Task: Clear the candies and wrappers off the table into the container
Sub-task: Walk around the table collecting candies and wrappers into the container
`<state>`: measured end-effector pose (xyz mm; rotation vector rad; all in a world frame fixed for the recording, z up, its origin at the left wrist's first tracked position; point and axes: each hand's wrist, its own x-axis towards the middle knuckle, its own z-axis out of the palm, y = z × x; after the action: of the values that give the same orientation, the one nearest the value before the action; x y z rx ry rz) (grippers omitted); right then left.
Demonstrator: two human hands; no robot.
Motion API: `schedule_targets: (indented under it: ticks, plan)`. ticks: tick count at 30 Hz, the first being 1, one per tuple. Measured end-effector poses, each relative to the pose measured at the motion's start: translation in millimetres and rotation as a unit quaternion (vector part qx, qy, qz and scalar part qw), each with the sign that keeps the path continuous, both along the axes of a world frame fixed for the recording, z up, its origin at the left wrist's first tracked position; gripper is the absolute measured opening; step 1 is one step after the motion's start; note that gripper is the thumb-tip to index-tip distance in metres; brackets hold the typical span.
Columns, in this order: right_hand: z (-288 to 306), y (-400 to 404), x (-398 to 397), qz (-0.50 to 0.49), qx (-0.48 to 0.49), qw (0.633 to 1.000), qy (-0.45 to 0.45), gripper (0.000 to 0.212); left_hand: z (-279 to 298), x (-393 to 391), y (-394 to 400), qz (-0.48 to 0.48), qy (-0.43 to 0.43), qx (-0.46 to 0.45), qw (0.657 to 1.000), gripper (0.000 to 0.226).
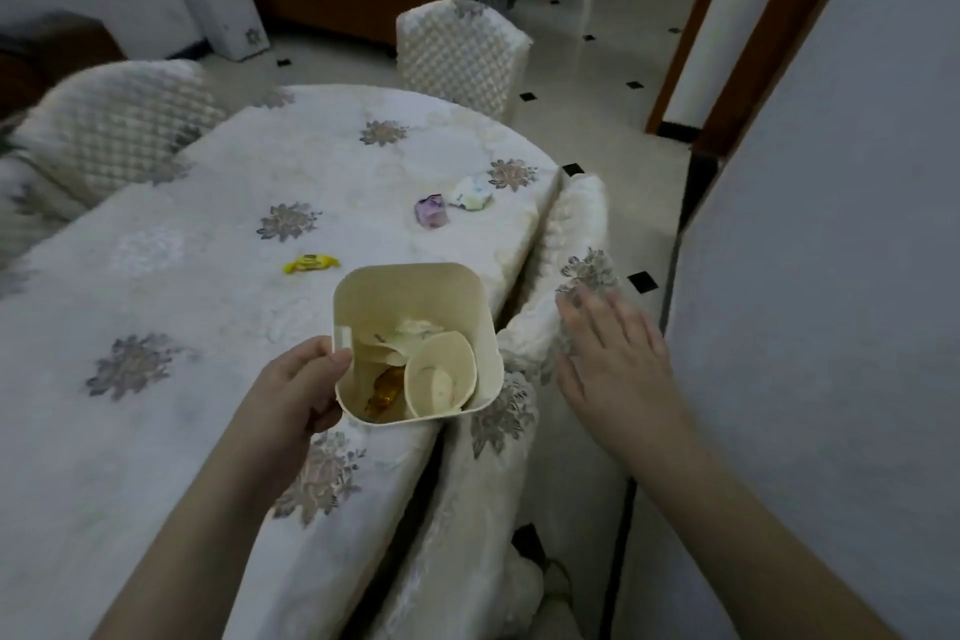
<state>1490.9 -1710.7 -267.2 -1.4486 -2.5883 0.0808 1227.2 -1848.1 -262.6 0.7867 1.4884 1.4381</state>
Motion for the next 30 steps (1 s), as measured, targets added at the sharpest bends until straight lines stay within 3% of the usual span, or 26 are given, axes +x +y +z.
schedule_targets:
  ticks: [9,19,30]
  plan:
    - [-3,92,-62,0.141,-0.019,0.989,0.033,0.054,-9,12,2,0.157,-0.025,-0.012,0.987,0.026]
    - [1,108,-141,0.278,-0.012,0.96,0.033,0.053,-21,10,-33,0.309,-0.047,-0.002,0.95,0.026]
    - [-17,96,-217,0.34,-0.023,0.94,0.004,0.058,-49,-20,-47,0.316,-0.012,-0.034,0.948,0.019]
